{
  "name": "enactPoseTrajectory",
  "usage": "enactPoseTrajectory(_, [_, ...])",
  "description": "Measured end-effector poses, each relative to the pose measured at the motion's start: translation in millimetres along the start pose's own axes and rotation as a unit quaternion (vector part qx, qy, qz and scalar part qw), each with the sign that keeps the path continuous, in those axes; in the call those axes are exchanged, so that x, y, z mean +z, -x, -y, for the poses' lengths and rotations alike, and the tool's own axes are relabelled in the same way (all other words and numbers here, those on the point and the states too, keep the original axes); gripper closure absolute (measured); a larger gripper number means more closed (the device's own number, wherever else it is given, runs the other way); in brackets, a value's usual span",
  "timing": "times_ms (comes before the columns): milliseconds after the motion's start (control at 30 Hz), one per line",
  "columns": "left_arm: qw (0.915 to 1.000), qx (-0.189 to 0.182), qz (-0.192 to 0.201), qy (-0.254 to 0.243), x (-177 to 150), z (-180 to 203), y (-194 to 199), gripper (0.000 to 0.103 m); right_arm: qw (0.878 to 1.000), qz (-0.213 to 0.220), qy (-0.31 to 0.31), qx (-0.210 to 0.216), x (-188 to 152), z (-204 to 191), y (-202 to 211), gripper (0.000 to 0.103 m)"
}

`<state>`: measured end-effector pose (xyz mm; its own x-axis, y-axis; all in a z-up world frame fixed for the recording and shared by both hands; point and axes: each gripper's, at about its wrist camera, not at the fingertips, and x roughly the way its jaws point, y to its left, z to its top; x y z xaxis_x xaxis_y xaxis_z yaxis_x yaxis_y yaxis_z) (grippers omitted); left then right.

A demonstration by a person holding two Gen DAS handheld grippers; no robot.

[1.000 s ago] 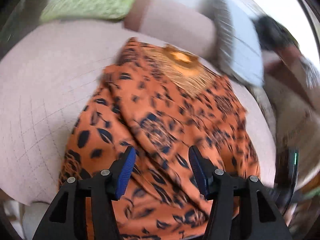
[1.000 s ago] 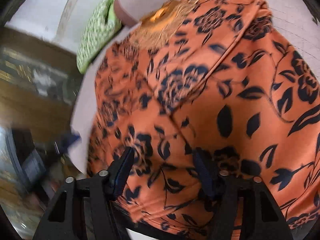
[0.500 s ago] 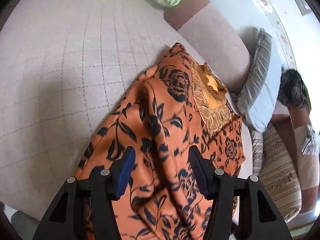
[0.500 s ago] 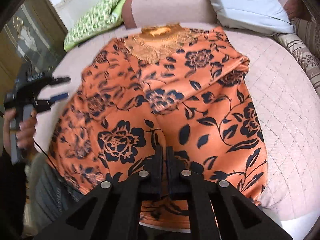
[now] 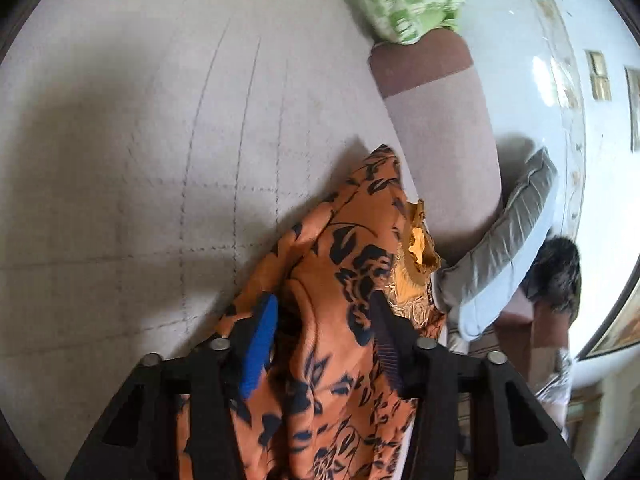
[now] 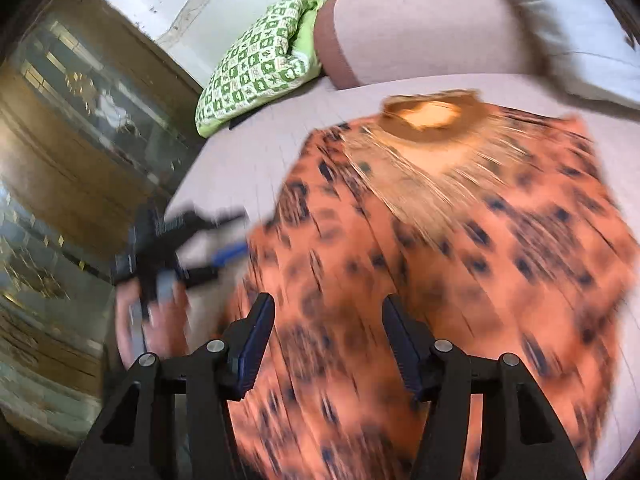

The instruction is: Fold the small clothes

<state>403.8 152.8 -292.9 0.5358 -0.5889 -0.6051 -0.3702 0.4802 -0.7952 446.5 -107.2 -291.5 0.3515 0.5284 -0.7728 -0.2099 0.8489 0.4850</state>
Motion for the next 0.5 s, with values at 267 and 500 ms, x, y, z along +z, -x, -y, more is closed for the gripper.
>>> enactPoseTrajectory(267, [0.9921,-0.095,-0.028,0.078,11.9,-45.5,-37.5,0.080,0.998,-0.059,-0.030,0.012,102.2,-3.9,-142.4,0.046])
enactPoseTrajectory(500, [0.9921,-0.094,0.031,0.077,13.8,-49.1,-34.4,0.092,0.997,-0.077,-0.023,-0.009,117.9,-12.9,-183.5,0.095])
